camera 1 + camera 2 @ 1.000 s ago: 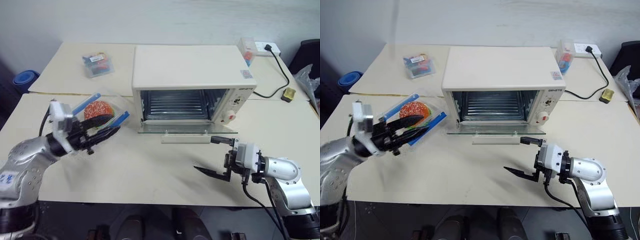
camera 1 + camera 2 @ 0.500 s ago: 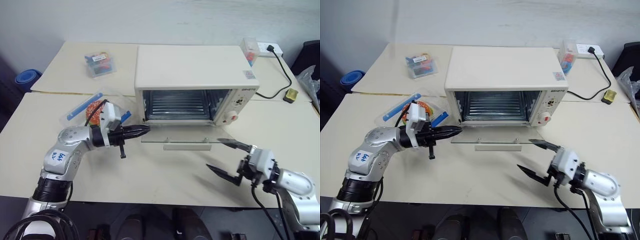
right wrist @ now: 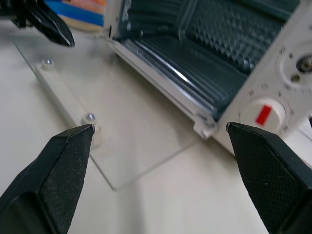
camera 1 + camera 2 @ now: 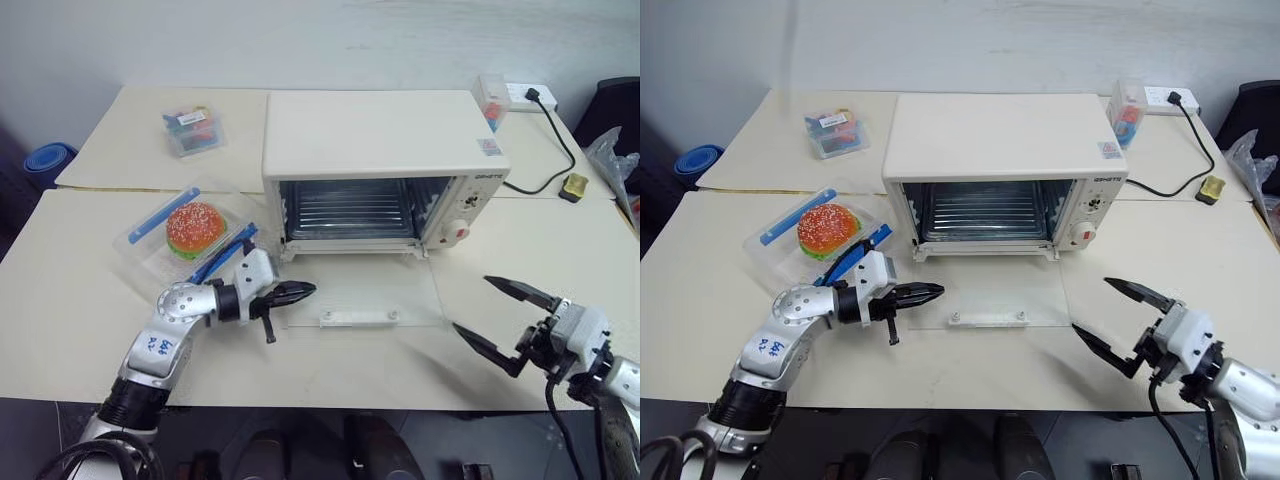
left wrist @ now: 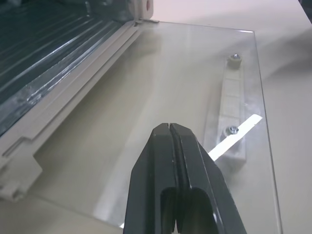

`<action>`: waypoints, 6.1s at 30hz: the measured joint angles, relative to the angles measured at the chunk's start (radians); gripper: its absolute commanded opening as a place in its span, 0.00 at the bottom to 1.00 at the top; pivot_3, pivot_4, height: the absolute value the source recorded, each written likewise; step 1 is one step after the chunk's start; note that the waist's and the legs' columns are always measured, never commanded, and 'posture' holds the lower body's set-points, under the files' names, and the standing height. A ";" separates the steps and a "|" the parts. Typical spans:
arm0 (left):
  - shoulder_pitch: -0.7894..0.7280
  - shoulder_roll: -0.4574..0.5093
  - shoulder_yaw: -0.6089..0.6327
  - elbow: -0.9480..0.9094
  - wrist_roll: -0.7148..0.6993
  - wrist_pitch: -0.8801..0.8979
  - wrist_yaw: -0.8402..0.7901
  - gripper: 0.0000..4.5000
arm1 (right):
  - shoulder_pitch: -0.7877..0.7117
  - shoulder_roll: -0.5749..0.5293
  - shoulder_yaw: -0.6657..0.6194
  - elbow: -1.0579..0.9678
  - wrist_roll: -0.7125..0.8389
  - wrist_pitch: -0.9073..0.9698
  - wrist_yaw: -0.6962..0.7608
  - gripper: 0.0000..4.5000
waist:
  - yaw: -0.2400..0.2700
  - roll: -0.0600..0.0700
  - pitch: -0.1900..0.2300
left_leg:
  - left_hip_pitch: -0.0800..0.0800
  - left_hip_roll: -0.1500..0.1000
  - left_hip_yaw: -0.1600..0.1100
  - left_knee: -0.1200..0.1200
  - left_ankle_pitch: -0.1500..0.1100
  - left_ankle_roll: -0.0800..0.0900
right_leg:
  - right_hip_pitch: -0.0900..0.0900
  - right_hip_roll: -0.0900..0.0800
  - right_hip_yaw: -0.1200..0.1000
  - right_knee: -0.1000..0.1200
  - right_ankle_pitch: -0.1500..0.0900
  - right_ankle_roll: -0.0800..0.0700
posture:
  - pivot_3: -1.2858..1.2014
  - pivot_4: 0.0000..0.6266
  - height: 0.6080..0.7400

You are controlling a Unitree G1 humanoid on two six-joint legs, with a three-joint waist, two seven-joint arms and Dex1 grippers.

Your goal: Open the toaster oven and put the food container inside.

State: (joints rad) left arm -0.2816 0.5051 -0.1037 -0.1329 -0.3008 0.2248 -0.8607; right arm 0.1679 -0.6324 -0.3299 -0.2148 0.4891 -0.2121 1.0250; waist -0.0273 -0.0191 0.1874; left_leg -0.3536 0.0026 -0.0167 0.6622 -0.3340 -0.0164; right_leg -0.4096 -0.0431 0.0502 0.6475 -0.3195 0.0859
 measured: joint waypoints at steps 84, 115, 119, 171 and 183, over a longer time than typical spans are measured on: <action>-0.427 0.115 0.347 -0.126 -0.894 1.399 0.936 0.04 | 0.075 0.001 -0.033 -0.067 -0.032 -0.033 -0.022 1.00 | -0.002 -0.004 0.002 | -0.002 -0.002 -0.002 0.001 0.003 -0.009 | -0.003 -0.001 -0.003 0.005 -0.001 -0.001 | 0.52 0.24 1.00; -0.072 0.519 0.344 -0.165 -0.571 0.810 -0.058 0.04 | 0.217 -0.272 -0.070 -0.470 0.341 0.604 -0.005 0.29 | 0.024 -0.004 0.002 | 0.001 -0.001 -0.001 -0.003 0.005 -0.011 | 0.001 -0.001 -0.003 -0.002 -0.003 -0.003 | 0.52 0.24 1.00; 0.024 0.475 0.257 -0.179 -0.454 0.571 -0.203 0.00 | 0.279 -0.266 0.004 -0.481 0.283 0.593 0.055 0.01 | 0.037 -0.004 0.002 | -0.001 -0.002 -0.003 -0.003 0.000 0.000 | 0.002 -0.004 -0.003 -0.005 -0.003 -0.002 | 0.52 0.24 1.00; 0.169 0.291 0.413 -0.100 -0.331 0.109 -0.398 0.88 | -0.338 -0.188 0.152 0.475 -0.180 0.062 0.139 0.00 | 0.023 -0.003 0.002 | -0.001 -0.003 0.000 0.001 -0.002 0.005 | 0.003 -0.004 -0.002 -0.007 0.002 0.003 | 0.52 0.24 1.00; 0.149 0.258 0.446 -0.166 -0.523 0.247 -0.306 1.00 | -0.340 -0.011 0.237 0.495 -0.105 -0.060 0.243 0.00 | -0.006 -0.002 0.002 | -0.002 -0.001 0.000 0.001 -0.002 0.004 | 0.000 -0.003 -0.002 -0.003 0.002 0.003 | 0.52 0.24 1.00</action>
State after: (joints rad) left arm -0.1328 0.7626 0.3425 -0.2992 -0.8241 0.4723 -1.1665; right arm -0.1724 -0.6438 -0.0929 0.2805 0.3842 -0.2718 1.2680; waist -0.0328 -0.0212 0.1898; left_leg -0.3556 0.0018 -0.0168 0.6635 -0.3358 -0.0127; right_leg -0.4099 -0.0461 0.0485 0.6448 -0.3177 0.0891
